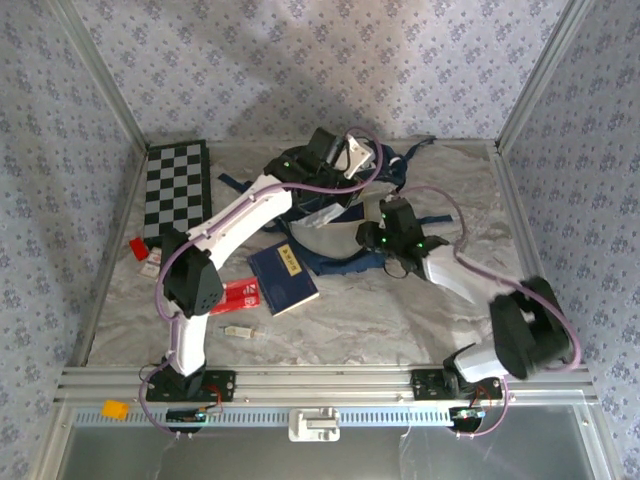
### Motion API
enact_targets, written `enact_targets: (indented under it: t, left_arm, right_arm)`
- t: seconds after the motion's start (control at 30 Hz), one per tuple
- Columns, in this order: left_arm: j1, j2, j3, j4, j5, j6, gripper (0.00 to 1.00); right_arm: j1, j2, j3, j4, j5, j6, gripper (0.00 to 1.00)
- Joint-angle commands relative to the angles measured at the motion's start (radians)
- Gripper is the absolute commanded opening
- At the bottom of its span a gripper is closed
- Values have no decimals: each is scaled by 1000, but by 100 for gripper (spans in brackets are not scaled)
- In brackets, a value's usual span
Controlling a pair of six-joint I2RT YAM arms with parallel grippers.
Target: Pack books, pencil case, and school supplies into a backpack
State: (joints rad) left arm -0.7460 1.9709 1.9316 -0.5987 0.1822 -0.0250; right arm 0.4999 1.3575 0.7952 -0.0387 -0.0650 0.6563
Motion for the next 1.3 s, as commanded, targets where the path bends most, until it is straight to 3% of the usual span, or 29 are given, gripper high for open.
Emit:
enact_targets:
  t: [0.0, 0.17, 0.37, 0.57, 0.7, 0.97, 1.27]
  left_arm:
    - [1, -101, -70, 87, 73, -79, 10]
    - [-44, -231, -293, 185, 49, -173, 31]
    - [-56, -492, -633, 329, -13, -400, 44]
    - [-27, -686, -866, 201, -146, -540, 56]
    - [64, -764, -1003, 173, -136, -631, 59]
    - [214, -730, -1098, 158, -129, -684, 62]
    - [356, -555, -1115, 245, -92, -671, 63]
  right_arm:
    - [14, -138, -47, -187, 29, 9, 32]
    - [40, -286, -64, -384, 25, 27, 36]
    - [86, -347, -79, -475, -27, 40, 43]
    - [213, -292, -78, -441, 6, 88, 47]
    - [304, -205, -75, -343, 17, 137, 48]
    - [445, 37, 65, -295, 94, 138, 48]
    - [449, 224, 181, -245, 66, 131, 50]
